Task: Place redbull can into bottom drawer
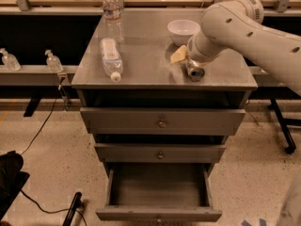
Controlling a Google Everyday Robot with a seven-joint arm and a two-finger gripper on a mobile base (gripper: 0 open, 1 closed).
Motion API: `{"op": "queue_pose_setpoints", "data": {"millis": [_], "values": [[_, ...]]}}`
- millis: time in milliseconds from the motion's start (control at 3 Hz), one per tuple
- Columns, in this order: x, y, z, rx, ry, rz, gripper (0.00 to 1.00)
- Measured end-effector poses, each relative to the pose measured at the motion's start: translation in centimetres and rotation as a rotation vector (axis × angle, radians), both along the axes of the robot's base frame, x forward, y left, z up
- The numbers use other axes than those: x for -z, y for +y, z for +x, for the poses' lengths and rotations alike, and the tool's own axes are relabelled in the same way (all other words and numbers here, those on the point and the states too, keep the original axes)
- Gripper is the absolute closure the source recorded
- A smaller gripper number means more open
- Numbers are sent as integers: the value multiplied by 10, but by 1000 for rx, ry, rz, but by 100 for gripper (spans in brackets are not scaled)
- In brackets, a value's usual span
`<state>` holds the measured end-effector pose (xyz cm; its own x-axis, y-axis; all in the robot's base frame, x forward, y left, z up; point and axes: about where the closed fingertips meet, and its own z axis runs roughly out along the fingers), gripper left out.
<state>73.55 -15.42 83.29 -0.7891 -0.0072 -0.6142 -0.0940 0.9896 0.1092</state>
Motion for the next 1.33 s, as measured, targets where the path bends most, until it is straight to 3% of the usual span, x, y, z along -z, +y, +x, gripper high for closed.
{"op": "queue_pose_setpoints", "data": {"millis": [667,1000,1333], "values": [[-2,3,-1,-4,13,1,87],[-28,0,-5,-71,-46,-2,100],[-108,-5,-32,-170,-187,84,100]]}}
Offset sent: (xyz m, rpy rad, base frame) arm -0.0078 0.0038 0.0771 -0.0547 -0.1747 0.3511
